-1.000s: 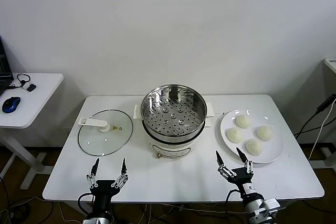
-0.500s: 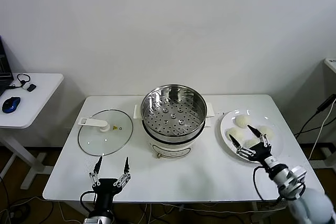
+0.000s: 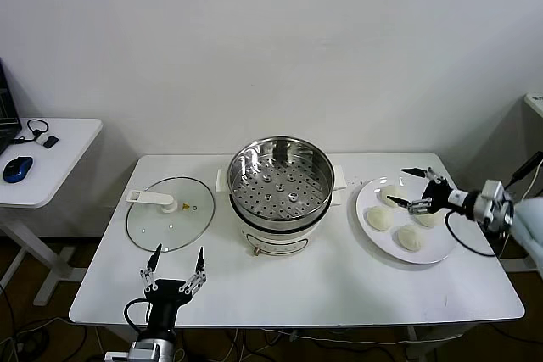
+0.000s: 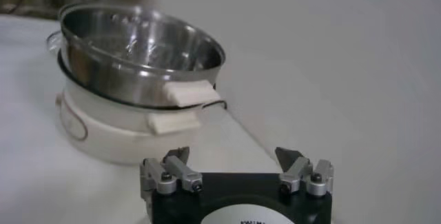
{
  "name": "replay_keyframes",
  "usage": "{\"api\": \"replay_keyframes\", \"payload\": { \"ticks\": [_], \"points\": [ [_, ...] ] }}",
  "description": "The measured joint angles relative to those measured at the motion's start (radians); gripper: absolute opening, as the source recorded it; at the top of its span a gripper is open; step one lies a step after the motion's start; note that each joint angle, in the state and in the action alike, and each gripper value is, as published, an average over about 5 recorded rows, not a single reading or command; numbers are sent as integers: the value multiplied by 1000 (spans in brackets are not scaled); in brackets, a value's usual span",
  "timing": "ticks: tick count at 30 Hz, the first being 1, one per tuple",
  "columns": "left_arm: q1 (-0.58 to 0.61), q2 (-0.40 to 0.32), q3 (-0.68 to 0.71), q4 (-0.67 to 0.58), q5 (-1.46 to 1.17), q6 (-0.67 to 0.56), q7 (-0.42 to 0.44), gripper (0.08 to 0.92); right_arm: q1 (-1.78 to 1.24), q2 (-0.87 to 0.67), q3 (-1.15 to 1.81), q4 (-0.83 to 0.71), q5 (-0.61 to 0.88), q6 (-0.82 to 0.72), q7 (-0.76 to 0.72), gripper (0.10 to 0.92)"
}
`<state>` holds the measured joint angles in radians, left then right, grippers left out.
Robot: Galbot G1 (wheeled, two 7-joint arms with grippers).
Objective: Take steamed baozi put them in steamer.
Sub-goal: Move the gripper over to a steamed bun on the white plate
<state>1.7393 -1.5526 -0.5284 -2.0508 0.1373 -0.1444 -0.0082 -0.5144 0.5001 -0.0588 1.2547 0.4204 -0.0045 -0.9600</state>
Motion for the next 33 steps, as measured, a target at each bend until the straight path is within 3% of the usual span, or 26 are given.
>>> {"api": "replay_keyframes", "payload": {
  "ticks": [15,24,33],
  "points": [
    [-56,25,-4,24,-6,18,14,823,654,150,-714,-485,-112,95,-205,823],
    [-46,20,-6,23,-19,8,14,823,748,309,-802,-710,-231,172,-237,823],
    [-30,20,-10,26,-25,-4,14,823,736,421,-730,-829,-392,199,-248,823]
  ]
}}
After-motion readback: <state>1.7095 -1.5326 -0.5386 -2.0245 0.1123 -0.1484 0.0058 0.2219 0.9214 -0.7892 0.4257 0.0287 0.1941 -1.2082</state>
